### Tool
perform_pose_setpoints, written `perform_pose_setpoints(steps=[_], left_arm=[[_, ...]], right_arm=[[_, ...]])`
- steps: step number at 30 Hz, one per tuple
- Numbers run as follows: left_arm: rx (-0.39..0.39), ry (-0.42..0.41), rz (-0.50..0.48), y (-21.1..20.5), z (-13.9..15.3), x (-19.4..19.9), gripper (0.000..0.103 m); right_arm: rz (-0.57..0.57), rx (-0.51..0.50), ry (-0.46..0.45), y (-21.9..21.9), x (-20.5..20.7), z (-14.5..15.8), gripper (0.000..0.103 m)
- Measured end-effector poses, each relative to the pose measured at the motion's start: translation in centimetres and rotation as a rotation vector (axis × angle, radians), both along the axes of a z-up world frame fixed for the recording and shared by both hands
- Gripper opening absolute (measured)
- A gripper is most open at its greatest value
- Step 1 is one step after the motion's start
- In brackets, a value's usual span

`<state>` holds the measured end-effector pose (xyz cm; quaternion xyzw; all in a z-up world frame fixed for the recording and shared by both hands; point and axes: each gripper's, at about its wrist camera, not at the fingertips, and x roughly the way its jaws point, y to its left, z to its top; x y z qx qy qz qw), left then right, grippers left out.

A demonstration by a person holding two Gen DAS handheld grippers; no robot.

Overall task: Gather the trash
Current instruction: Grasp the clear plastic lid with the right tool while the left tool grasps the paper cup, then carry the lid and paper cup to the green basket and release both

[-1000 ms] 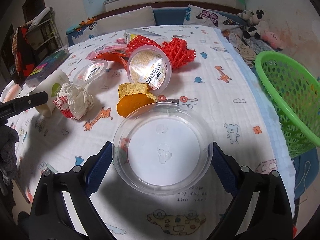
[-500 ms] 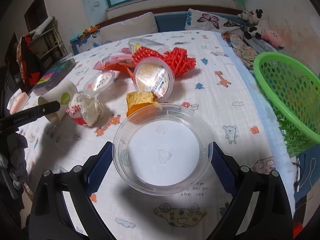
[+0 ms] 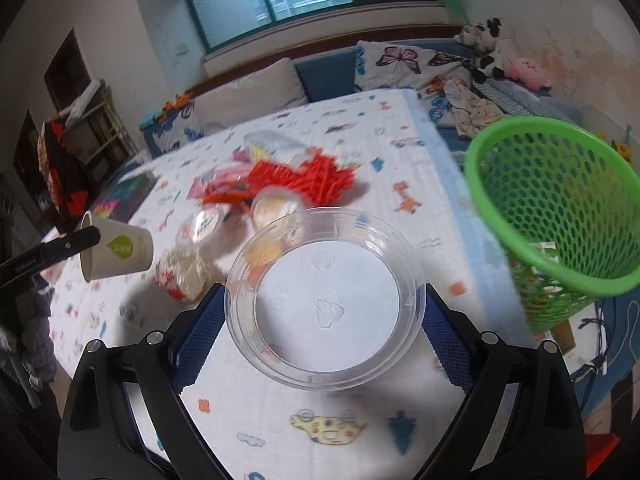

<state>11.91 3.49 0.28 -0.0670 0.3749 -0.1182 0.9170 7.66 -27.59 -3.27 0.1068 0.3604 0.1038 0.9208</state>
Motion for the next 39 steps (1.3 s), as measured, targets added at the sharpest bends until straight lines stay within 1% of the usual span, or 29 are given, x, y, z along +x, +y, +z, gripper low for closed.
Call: perform_pose_setpoints(steps=[6,9,12,15,19,23,29,35,39], left_arm=[[-0.022,-0.047,-0.075,-2.1,3.2,0.5,0.067],[-0.038,-0.064,-0.126,-4.1,4.7,1.3,0.067],[-0.042,-0.071,-0.169,-6.2,5.7,2.3,0.067],[-0.039,-0.075,-0.208,-8.6,6.3,3.5,0.067],[-0.041,-0.074,-0.261,-11.9,6.7,5.0,0.067],[-0.038,-0.076,-0.315,-15.2,7.1,6.4,0.067],[-0.043,-0.068,-0.387,-19.6,7.2,8.2,0.067],[-0.021,-0.058,-0.447,-24.0,6.9,9.4,0.067],[-0.013,-0.055,-0.474,-26.3,6.6,10.0,0.067]], right_arm=[[-0.107,-0.027,-0.050,-4.9,0.3,2.2,0.093],[-0.170,-0.032,-0.043,-8.3,1.1,2.6,0.093],[-0.232,-0.048,-0.021,-11.4,2.1,2.3,0.093],[-0.283,-0.071,0.007,-14.1,3.0,1.5,0.093],[-0.315,-0.070,0.044,-16.7,3.7,-0.1,0.093],[-0.334,-0.071,0.084,-18.4,4.6,-1.7,0.093],[-0.346,-0.077,0.113,-19.9,5.6,-3.0,0.094],[-0.352,-0.066,0.123,-20.6,6.3,-3.6,0.094],[-0.361,-0.059,0.113,-21.0,6.3,-3.3,0.095]])
